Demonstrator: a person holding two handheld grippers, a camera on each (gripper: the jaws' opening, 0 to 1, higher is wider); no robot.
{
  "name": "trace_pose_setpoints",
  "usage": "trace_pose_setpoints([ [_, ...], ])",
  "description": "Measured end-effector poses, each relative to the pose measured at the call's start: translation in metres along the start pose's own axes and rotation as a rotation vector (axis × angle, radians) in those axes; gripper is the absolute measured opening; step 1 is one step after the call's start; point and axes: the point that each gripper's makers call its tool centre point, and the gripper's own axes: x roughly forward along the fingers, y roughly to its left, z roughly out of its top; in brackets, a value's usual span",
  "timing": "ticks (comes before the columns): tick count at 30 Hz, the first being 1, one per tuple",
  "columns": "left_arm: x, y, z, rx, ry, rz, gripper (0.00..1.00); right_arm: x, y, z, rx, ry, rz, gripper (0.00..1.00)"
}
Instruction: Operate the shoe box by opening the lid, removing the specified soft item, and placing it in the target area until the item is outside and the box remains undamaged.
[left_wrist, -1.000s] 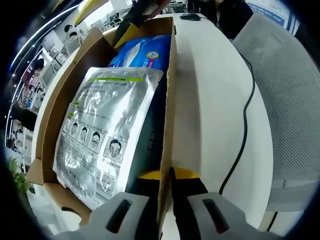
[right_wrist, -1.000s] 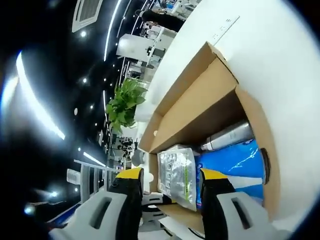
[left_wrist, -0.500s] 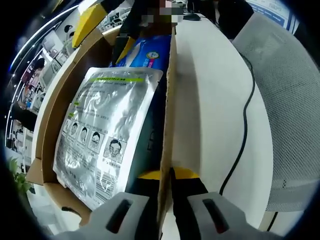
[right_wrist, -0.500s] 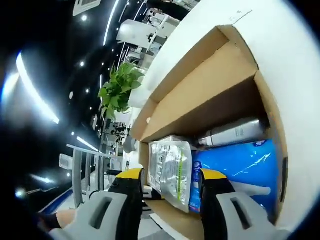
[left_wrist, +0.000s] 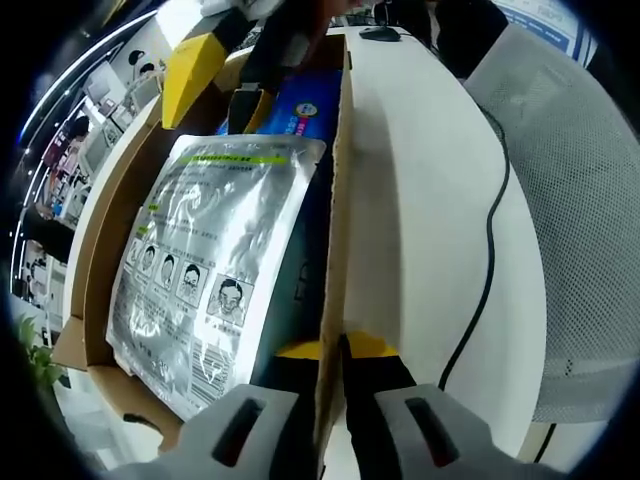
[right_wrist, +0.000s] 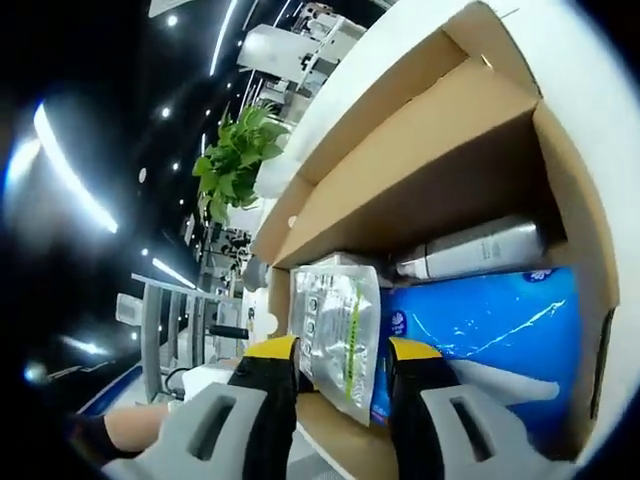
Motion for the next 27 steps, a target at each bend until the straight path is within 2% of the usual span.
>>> trace_pose_setpoints([
  [2,0.000,0.000,0.000,0.002,0.000,0.001,0.03,-0.001,0.006,-0.004,0.008,0.022,0.025,0.22],
  [4,0.000,0.000,0.000,0.002,0.000,0.001,0.03,-0.002,0.007,0.001,-0.011,-0.004,0.028,0.21],
  [7,-0.001,0.000,0.000,0.000,0.001,-0.001,0.03,-0.007,0.019,0.007,-0.009,-0.030,0.080,0.16],
  [9,-0.001,-0.001,0.000,0.002,0.000,-0.001,0.03,-0.008,0.033,0.013,0.014,-0.057,0.146,0.16],
  [14,0.000,-0.001,0.001,0.004,0.000,0.001,0.03,-0.004,0.043,0.018,0.015,-0.073,0.185,0.17],
  [16,0.000,0.000,0.000,0.005,0.000,0.002,0.03,0.002,0.050,0.013,0.012,-0.053,0.206,0.16],
  [21,0.000,-0.001,0.001,0.007,-0.001,0.002,0.03,0.022,0.052,-0.003,-0.040,-0.019,0.172,0.21],
  [27,0.000,0.000,0.000,0.008,-0.001,0.002,0.03,0.029,0.048,0.003,-0.038,-0.038,0.159,0.21],
])
